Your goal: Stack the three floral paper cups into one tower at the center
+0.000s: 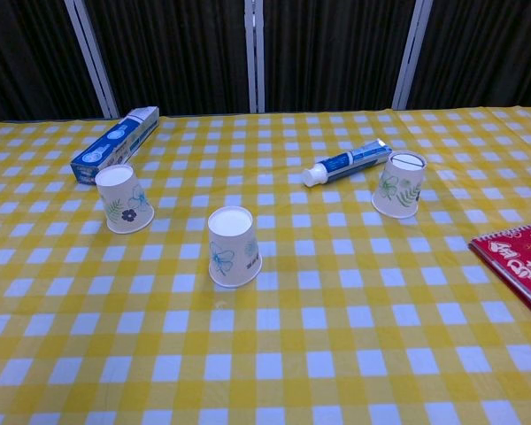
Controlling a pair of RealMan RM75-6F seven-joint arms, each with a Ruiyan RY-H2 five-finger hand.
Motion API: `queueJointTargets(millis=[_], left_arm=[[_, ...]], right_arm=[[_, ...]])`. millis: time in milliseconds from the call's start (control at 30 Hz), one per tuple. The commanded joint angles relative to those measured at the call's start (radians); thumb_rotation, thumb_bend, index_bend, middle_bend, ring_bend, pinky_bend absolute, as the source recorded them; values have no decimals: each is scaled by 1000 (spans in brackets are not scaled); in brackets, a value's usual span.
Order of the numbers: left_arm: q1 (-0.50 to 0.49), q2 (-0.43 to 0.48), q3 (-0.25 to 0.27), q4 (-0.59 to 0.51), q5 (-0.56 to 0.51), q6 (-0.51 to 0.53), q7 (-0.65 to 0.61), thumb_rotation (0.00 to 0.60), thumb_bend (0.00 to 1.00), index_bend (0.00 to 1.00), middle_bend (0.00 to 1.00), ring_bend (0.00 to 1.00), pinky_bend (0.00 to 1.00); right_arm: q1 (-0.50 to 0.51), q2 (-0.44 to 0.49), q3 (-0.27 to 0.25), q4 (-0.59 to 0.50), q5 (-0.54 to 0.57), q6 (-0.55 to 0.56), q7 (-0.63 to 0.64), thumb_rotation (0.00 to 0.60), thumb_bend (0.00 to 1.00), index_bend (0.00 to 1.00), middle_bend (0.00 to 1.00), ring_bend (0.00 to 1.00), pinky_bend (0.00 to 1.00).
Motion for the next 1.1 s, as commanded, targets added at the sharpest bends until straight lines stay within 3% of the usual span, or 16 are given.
queueJointTargets(millis=[33, 467, 633, 733, 833, 967, 1100], left_arm=[[0, 0, 1, 0, 0, -2, 1, 600, 28, 0, 0, 0, 0], [-16, 5, -11, -9, -6, -19, -19, 600, 28, 0, 0, 0, 0], [-58, 1, -43, -18, -28, -63, -19, 600, 26, 0, 0, 0, 0], [-142, 2, -99, -21, -69, -158, -9, 600, 56, 1, 0, 0, 3], [-206, 1, -132, -16, -112, -239, 9, 600, 113, 59, 0, 0, 32], [-276, -6, -157, -8, -154, -325, 59, 600, 120, 191, 0, 0, 70], [-329, -25, -174, 6, -189, -377, 111, 600, 123, 248, 0, 0, 89]], right_arm=[[1, -2, 0, 2, 2, 0, 1, 600, 87, 0, 0, 0, 21], [-1, -1, 7, 6, -1, 14, 25, 600, 88, 0, 0, 0, 23], [2, 2, 9, 11, 6, 6, 47, 600, 88, 0, 0, 0, 35], [6, 4, 10, 15, 17, -8, 66, 600, 88, 0, 0, 0, 44], [8, 4, 13, 20, 21, -10, 77, 600, 88, 0, 0, 0, 47], [8, -2, 24, 34, 33, -3, 72, 600, 88, 0, 0, 0, 52], [8, -2, 29, 38, 45, -8, 86, 600, 88, 0, 0, 0, 52]])
